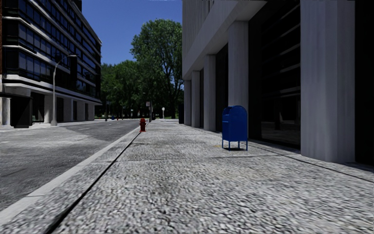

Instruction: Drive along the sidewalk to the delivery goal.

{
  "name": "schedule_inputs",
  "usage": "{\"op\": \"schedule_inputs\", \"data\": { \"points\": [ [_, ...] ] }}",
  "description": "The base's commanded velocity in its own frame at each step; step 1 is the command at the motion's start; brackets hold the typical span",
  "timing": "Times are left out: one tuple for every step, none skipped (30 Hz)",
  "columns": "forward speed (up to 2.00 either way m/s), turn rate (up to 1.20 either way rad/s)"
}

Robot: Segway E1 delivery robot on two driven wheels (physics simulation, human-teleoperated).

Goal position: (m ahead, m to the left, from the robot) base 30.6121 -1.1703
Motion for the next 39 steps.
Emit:
{"op": "schedule_inputs", "data": {
  "points": [
    [2.00,0.00],
    [2.00,0.00],
    [2.00,0.00],
    [2.00,0.00],
    [2.00,0.00],
    [2.00,0.00],
    [2.00,0.00],
    [2.00,0.00],
    [2.00,0.00],
    [2.00,0.00],
    [2.00,0.00],
    [2.00,0.00],
    [2.00,0.00],
    [2.00,0.00],
    [2.00,0.00],
    [2.00,0.00],
    [2.00,0.00],
    [2.00,0.00],
    [2.00,0.00],
    [2.00,0.16],
    [2.00,0.29],
    [2.00,0.29],
    [2.00,0.33],
    [2.00,0.34],
    [2.00,0.34],
    [2.00,0.34],
    [2.00,0.34],
    [2.00,0.34],
    [2.00,0.34],
    [2.00,0.34],
    [2.00,0.34],
    [2.00,0.34],
    [2.00,0.34],
    [2.00,0.34],
    [2.00,0.34],
    [2.00,0.34],
    [2.00,0.34],
    [2.00,0.00],
    [2.00,0.00]
  ]
}}
